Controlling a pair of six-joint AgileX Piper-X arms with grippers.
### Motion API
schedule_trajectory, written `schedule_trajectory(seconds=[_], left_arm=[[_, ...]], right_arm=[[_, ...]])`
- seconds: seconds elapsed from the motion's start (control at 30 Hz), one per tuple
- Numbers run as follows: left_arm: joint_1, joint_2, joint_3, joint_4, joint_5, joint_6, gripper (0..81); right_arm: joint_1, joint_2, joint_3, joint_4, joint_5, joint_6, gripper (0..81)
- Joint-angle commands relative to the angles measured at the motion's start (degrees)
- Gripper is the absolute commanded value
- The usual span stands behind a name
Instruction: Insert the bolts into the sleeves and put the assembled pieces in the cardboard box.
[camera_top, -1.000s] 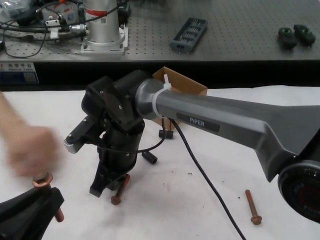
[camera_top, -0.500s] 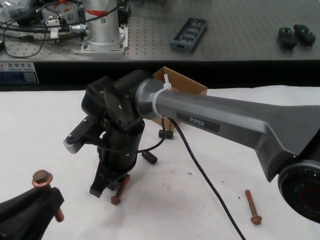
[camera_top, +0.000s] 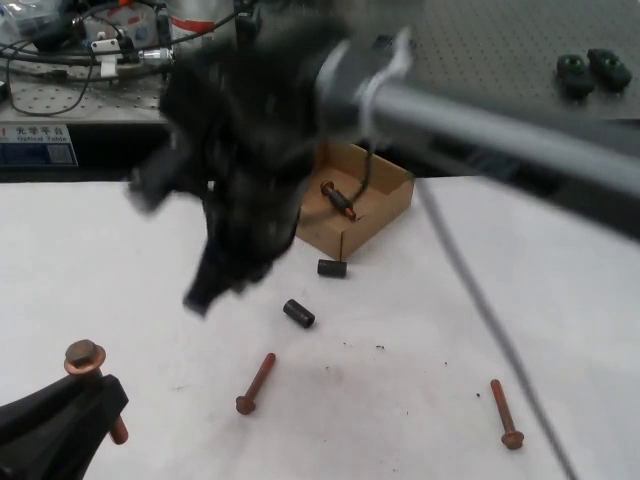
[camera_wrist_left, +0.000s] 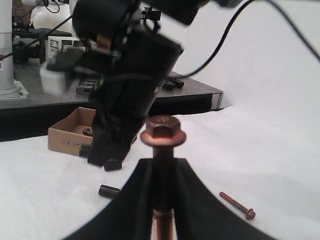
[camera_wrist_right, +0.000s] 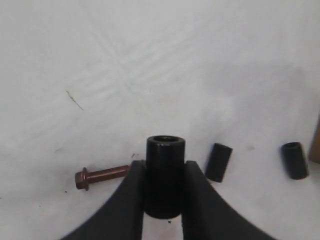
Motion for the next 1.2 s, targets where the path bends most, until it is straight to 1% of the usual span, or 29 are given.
schedule_trajectory(seconds=[0.0, 0.27, 0.4, 0.67, 0.83, 0.93, 1.07, 1.17], left_arm=[[-0.3, -0.5, -0.2, -0.7, 0.2, 0.2, 0.6], [-0.3, -0.5, -0.2, -2.0, 0.1, 0.2, 0.6], [-0.3, -0.5, -0.2, -7.5, 0.1, 0.2, 0.6], [-0.3, 1.2, -0.2, -15.7, 0.4, 1.8, 0.6], [-0.3, 8.4, -0.2, -23.4, 0.4, 2.2, 0.6], [-0.3, 14.6, -0.4, -30.0, 0.4, 2.2, 0.6], [-0.3, 23.4, -1.9, -37.9, 0.9, 2.2, 0.6], [-0.3, 29.8, -5.0, -39.2, 5.4, 2.4, 0.6]], right_arm=[[-0.3, -4.6, -0.5, 0.0, 0.0, 1.3, 5.8], [-0.3, -18.5, -0.5, 0.5, 0.0, 3.5, 5.8], [0.0, -24.9, -0.5, 1.3, -0.7, 3.7, 5.8], [0.0, -35.5, -0.5, 2.7, -9.6, 5.9, 5.8], [0.4, -40.5, -0.3, 5.5, -13.7, 6.1, 5.8], [2.1, -44.4, 3.6, 4.0, -13.5, 6.1, 5.8], [4.8, -51.5, 14.7, -3.3, -10.7, 6.1, 5.8], [5.4, -57.8, 25.5, -12.4, -10.3, 6.3, 5.8]])
